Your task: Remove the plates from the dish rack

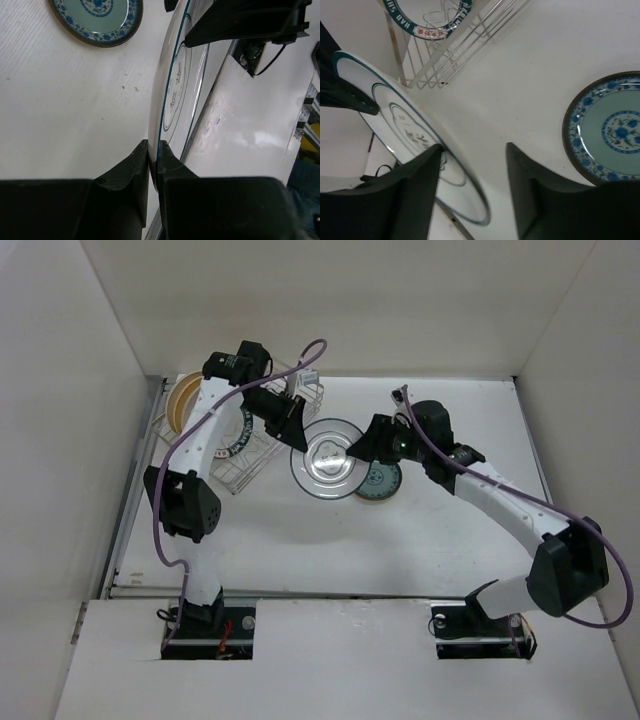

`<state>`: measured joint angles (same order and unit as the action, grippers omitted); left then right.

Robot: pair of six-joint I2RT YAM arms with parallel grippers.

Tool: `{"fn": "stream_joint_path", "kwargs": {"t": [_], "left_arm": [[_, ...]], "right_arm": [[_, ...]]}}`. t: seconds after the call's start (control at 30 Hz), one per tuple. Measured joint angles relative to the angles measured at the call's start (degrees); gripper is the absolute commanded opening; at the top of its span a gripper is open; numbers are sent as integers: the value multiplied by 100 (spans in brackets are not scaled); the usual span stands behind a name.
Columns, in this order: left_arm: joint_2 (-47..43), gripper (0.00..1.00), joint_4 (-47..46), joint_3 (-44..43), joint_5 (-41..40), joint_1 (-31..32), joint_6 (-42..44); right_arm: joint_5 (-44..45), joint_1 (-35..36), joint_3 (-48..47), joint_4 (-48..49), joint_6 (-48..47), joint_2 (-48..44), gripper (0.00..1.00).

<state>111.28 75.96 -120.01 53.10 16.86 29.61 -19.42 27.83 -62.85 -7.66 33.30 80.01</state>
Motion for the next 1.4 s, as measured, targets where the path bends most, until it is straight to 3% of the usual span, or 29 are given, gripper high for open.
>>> {"fn": "stream_joint_path", "kwargs": {"t": [0.07,0.1,0.13,0.17,0.27,0.33,0.37,0.57,0.67,0.8,1.1,1.23,1.33,1.37,1.4], "left_arm": [[-2,0,-7,2,-68,9,63],[-2,0,-15,11,-92,2,101],[-2,4,-39,22,-227,-7,173],[-2,17,-114,33,-304,-70,201],[2,50,-170,42,-326,-166,81],[-37,58,-138,42,-448,-103,-146],[-55,67,-168,52,-557,-74,-269],[-586,83,-719,562,-1899,-35,-1316],[-994,88,-1325,715,-3086,-177,-1860],[-1375,90,-1873,887,-4030,-455,-2144],[-1718,93,-2573,1827,-5720,-723,-1921],[-1617,93,-2686,1886,-6022,-894,-1810],[-1550,93,-2761,1886,-6142,-1003,-1744],[-1526,93,-2780,1886,-6157,-1021,-1722],[-1493,93,-2791,1882,-6177,-1023,-1694]], "right_arm": [[-120,0,0,57,59,98,33],[-179,9,0,96,76,103,11],[-367,11,0,111,81,90,1],[-599,11,0,166,61,42,0],[-597,157,-17,208,125,-48,0],[-435,142,-28,66,195,-42,0],[-376,131,-46,-20,254,-37,0],[492,-251,-240,-592,774,-35,0],[979,-876,-295,-664,1259,35,0],[1462,-1867,-295,-579,1840,302,0],[1580,-3427,-179,-76,2435,1360,1],[1419,-3801,11,72,2492,1764,13],[1340,-3851,131,59,2481,1871,29],[1294,-3840,164,76,2468,1871,42],[1270,-3827,184,96,2459,1871,45]]}}
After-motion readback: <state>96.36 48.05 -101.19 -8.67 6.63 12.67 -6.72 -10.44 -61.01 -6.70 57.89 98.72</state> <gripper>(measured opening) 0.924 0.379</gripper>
